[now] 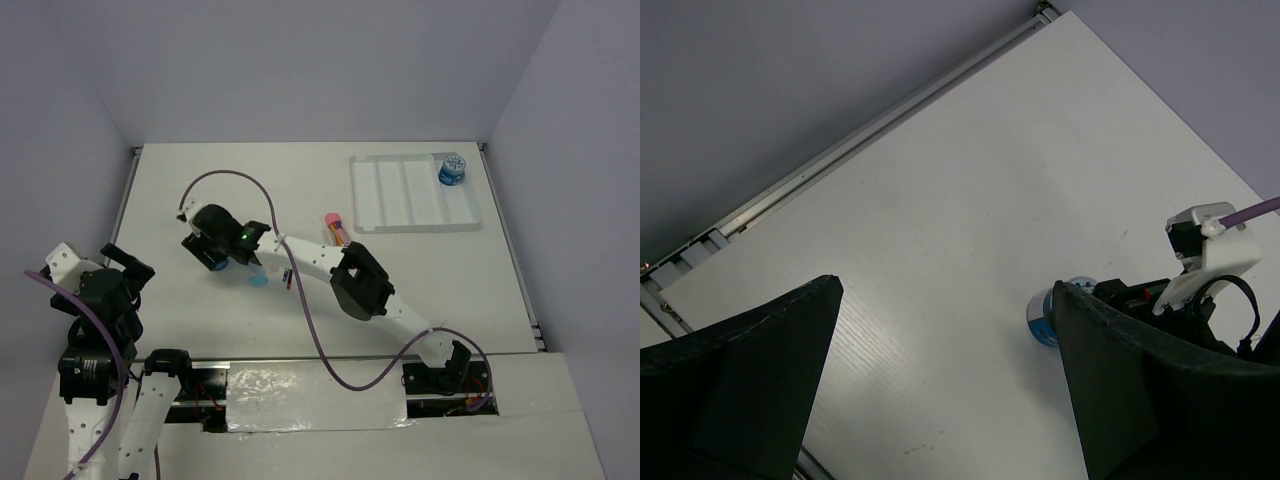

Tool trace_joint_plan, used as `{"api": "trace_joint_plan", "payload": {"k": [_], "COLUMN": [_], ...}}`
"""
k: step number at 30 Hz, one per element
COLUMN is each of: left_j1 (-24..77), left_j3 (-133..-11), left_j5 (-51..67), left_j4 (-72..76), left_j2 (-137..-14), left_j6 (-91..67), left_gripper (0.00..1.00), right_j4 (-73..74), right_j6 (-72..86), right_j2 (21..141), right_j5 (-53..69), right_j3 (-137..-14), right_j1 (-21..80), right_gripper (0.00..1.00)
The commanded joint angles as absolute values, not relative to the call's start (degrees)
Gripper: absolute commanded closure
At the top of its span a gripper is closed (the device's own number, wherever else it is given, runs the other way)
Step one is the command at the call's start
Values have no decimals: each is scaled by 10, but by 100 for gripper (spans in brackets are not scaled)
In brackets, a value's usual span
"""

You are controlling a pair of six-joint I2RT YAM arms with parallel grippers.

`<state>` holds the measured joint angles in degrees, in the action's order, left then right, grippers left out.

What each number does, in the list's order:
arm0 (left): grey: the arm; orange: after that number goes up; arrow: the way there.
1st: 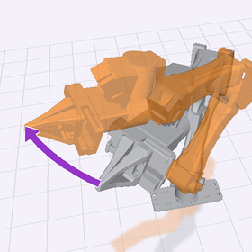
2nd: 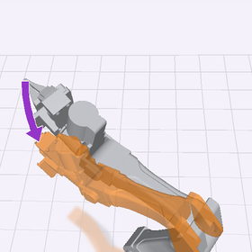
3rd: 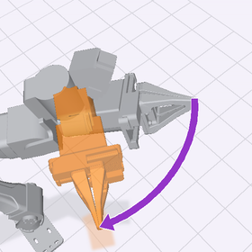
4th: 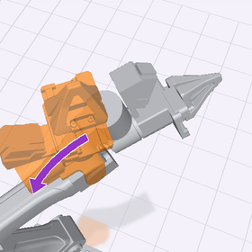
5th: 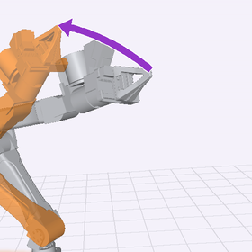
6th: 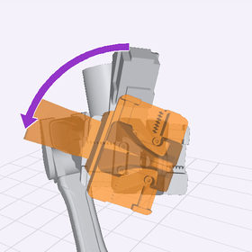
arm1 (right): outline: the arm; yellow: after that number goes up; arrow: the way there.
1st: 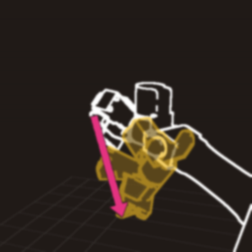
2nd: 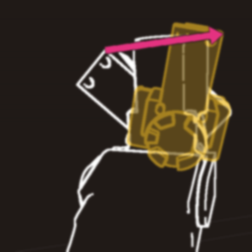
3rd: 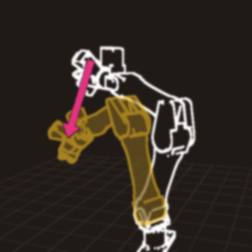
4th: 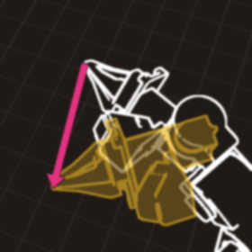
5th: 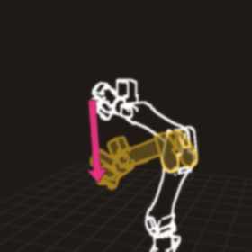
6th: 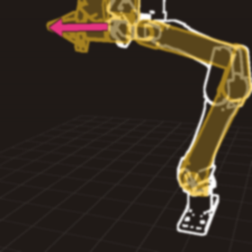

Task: Sort the stationery into containers
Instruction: Pick up the stationery from the center of the board, then place the stationery in the storage box.

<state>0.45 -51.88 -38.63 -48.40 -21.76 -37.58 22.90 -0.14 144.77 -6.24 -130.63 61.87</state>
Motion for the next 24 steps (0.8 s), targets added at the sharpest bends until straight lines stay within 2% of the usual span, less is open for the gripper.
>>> {"api": "trace_joint_plan", "payload": {"k": [1,2,3,6,7,10,13,16,17,18,19,20,21,24], "left_j1": [2,2,2,2,2,2,2,2,2,2,2,2,2,2], "left_j3": [-523,-524,-524,-524,-524,-521,-519,-516,-515,-512,-511,-509,-508,-511], "left_j5": [-381,-381,-381,-383,-383,-381,-369,-347,-341,-333,-311,-301,-294,-287], "left_j4": [-461,-461,-461,-461,-461,-456,-447,-439,-432,-427,-422,-411,-408,-412], "left_j2": [-216,-217,-217,-215,-214,-208,-213,-225,-229,-236,-239,-243,-254,-278], "left_j6": [-365,-365,-365,-366,-367,-365,-358,-345,-338,-333,-328,-317,-315,-313], "left_gripper": [1,1,1,1,1,1,1,1,1,1,1,1,1,1], "right_j4": [159,144,129,65,46,-87,-112,-9,73,117,163,277,327,403], "right_j6": [-4,-4,9,50,66,159,221,195,169,162,165,188,193,209], "right_j2": [1396,1380,1362,1276,1220,1102,1016,941,932,929,940,958,999,1048], "right_j5": [-34,-21,-9,111,195,335,348,183,44,-44,-141,-222,-293,-316], "right_j3": [-1258,-1241,-1228,-1171,-1154,-1033,-974,-917,-916,-919,-956,-992,-1024,-1085], "right_j1": [621,621,619,607,601,554,476,386,365,326,308,284,228,125], "right_gripper": [92,93,100,100,100,100,100,100,100,100,100,100,100,100]}}
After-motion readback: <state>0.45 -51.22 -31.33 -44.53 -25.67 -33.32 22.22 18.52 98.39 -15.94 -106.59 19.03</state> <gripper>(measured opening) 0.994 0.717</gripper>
